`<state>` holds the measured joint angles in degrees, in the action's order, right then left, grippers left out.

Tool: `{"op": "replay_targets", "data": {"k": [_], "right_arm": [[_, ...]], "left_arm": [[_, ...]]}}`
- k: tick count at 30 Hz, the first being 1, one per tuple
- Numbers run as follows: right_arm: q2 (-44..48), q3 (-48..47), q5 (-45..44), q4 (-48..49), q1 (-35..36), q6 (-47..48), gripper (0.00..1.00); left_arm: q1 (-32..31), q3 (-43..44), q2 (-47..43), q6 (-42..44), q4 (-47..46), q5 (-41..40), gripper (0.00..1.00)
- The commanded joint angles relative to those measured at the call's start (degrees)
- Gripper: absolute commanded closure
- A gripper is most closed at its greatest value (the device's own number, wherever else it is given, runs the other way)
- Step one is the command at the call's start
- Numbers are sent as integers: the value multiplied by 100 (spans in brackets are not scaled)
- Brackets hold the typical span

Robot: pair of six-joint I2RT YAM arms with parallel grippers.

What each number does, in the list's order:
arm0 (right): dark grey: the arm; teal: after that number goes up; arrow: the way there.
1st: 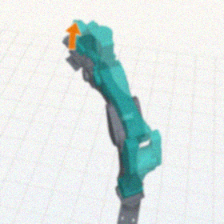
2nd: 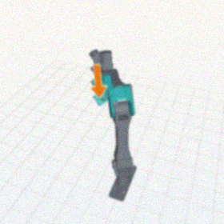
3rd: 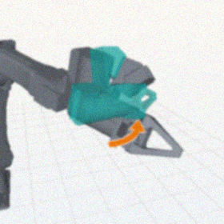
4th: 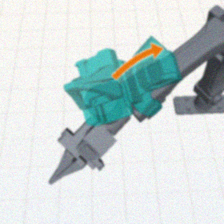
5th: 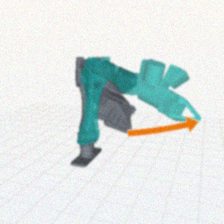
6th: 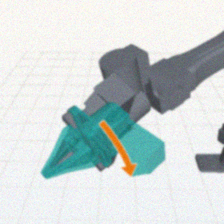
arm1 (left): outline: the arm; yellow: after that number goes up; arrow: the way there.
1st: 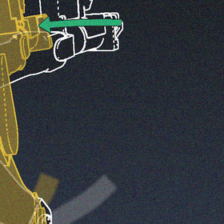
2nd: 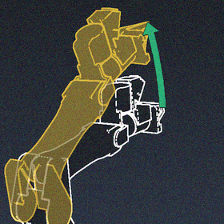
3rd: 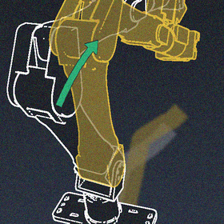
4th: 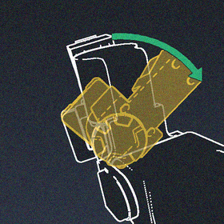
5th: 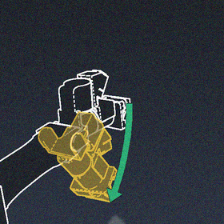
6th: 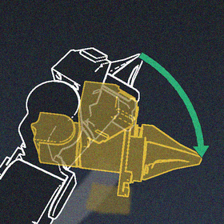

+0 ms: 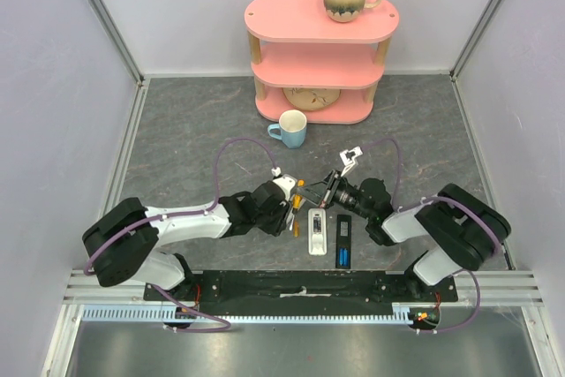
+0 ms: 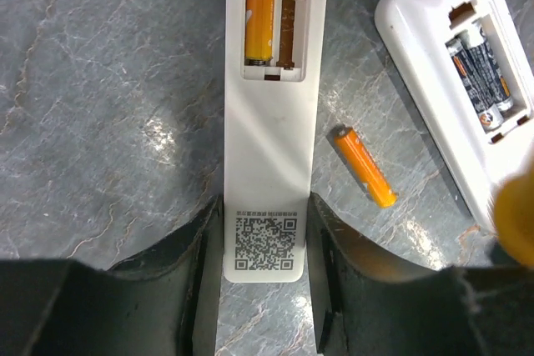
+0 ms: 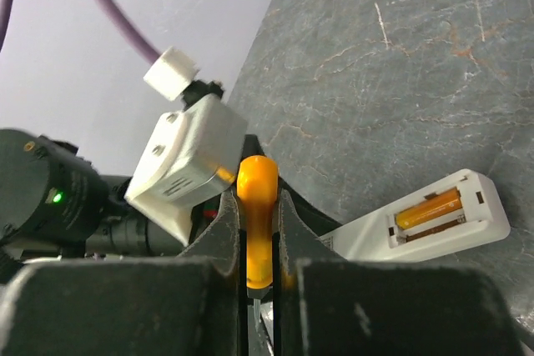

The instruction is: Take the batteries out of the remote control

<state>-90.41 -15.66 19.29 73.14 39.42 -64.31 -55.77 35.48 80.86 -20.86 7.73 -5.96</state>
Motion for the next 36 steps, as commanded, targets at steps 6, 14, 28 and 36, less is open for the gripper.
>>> {"op": "replay_targets", "data": {"k": [6,14,28,36], "right_arm": [[2122,-745,-1197,-2670,-31,1842,100],[3670,-456,-2500,-3931,-40,2397,100],[3074,-280,-1604,-3052,-435,2169,100],[2845,-104,-990,-2674,-830,1975,100]], "left_arm": [[31,-77,0,-216,343,-151,98],[31,-77,-18,-287,431,-178,98],[31,599,369,556,537,95,98],[31,960,624,1137,528,507,98]]}}
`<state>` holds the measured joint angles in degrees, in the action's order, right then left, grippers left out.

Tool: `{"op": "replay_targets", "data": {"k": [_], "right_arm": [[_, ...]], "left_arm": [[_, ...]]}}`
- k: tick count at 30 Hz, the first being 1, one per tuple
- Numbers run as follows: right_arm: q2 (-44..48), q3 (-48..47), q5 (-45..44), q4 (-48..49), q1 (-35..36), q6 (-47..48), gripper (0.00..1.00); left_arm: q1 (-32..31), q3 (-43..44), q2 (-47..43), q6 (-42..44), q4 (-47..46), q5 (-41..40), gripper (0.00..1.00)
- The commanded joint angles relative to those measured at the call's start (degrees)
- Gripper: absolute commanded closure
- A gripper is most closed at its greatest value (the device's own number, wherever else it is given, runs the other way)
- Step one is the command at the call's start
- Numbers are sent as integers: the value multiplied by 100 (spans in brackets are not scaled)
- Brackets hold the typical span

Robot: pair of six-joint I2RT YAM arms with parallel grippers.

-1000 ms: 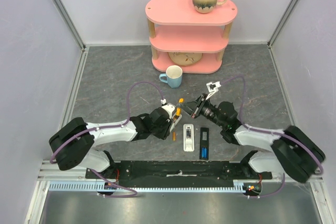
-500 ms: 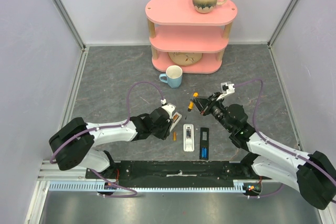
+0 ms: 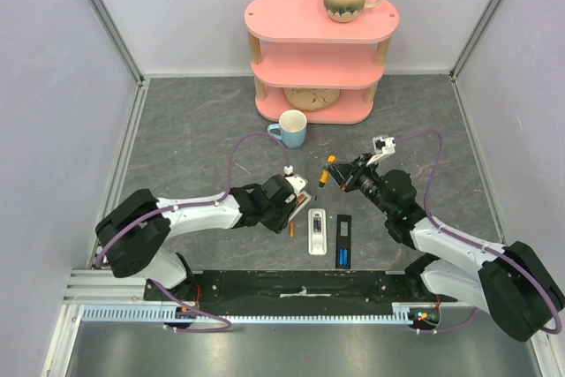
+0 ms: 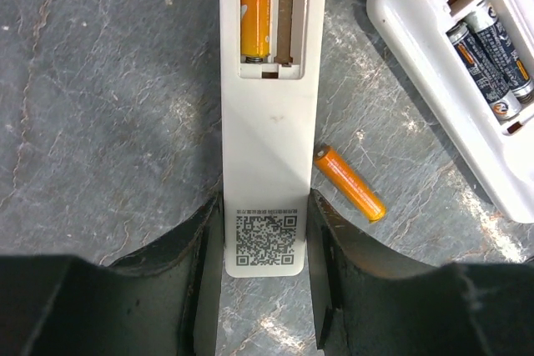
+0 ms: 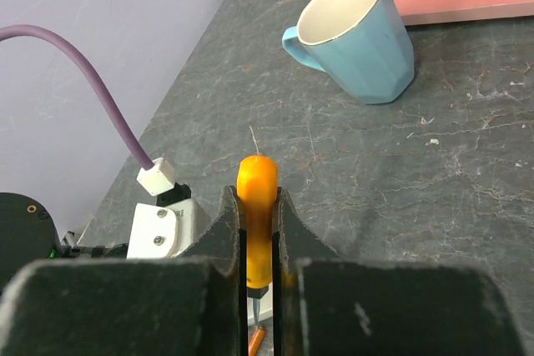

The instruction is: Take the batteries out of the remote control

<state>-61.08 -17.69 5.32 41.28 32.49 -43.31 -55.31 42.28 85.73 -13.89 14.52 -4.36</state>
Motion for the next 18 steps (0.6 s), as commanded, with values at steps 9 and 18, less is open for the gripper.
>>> {"op": "replay_targets", "data": {"k": [9,18], "right_arm": [[-430,143,707,767,-392,-134,100],[-888,249,655,1277,-577,-152,100]], "left_arm": [[-24,799,453,914,200,296,98],[-15,1177,813,1547,472,401,95]]}}
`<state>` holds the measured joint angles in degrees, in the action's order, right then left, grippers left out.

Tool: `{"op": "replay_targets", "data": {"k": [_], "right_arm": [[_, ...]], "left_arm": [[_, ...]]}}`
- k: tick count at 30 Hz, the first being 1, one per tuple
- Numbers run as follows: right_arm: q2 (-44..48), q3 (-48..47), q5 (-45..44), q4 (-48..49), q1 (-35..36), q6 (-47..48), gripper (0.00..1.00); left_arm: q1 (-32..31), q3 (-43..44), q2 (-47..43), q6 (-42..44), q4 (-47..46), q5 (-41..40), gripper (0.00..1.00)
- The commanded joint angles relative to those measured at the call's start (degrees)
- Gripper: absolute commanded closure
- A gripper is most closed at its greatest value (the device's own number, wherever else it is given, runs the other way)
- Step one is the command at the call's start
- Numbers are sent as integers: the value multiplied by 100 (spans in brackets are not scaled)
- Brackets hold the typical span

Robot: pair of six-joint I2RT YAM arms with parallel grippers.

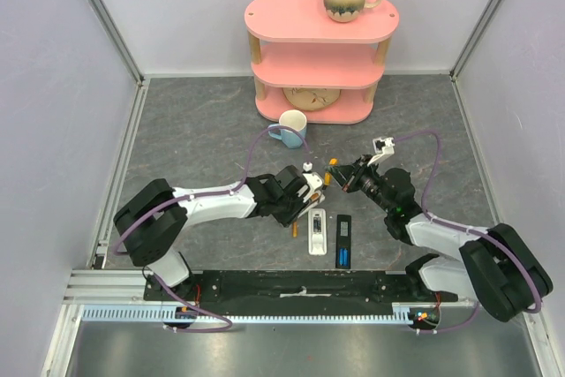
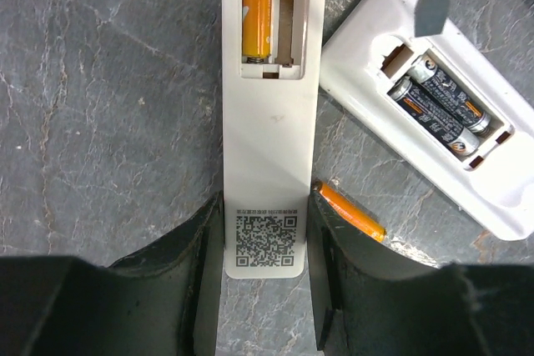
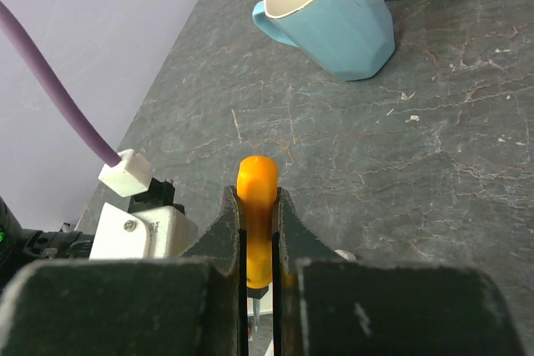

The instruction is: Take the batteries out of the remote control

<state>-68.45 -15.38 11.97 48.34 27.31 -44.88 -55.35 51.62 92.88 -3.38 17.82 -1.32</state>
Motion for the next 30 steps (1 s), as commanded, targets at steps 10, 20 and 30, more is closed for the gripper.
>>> {"op": "replay_targets", "data": {"k": [10,20,30], "right_arm": [[-476,-255,-317,651,-77,331,100],[-942,-115,-643,1617,-68,700,100],[-1496,-449,-819,1529,-68,955,100]], "left_arm": [[-19,174,-7,83,327,159,43],[-19,270,222,-49,388,220,57],[-19,288,327,-154,388,246,63]]}}
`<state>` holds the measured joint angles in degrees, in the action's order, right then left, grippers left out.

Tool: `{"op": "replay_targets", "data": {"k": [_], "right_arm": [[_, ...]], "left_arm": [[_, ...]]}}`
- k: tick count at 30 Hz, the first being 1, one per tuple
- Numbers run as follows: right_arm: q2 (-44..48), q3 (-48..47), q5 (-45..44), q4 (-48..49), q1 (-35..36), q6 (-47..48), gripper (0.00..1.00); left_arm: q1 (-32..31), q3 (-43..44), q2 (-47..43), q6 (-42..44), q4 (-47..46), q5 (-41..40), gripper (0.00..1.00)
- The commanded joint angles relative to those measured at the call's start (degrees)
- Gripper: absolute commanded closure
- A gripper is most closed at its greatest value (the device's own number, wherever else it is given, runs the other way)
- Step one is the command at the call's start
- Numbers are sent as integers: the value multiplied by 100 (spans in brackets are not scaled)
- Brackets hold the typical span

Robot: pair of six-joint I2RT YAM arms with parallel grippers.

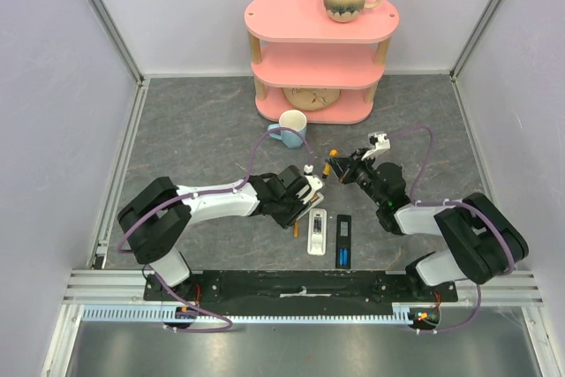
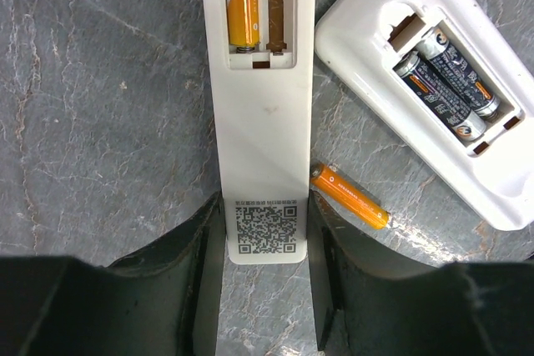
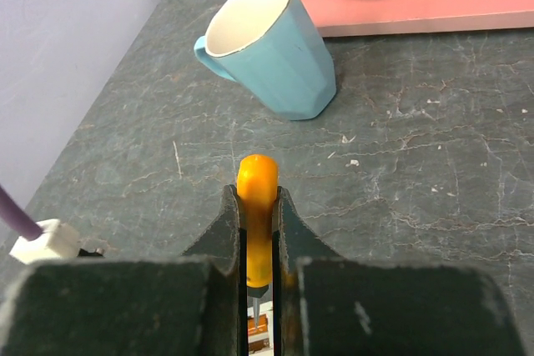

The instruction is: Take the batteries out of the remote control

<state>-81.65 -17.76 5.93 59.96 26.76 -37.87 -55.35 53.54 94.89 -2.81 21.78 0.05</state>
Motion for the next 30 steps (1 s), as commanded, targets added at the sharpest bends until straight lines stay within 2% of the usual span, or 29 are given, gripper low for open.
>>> {"op": "replay_targets", "data": {"k": [1,11,30], "right_arm": [[-272,-202,-215,419,-13,254,100],[-774,-140,-215,1140,-13,139,100],[-1301,229,4,1755,-5,-168,100]], "left_arm": [[-19,87,109,-211,-7,109,64],[-11,51,65,-238,-16,83,65],[-2,113,170,-282,10,12,66]]}}
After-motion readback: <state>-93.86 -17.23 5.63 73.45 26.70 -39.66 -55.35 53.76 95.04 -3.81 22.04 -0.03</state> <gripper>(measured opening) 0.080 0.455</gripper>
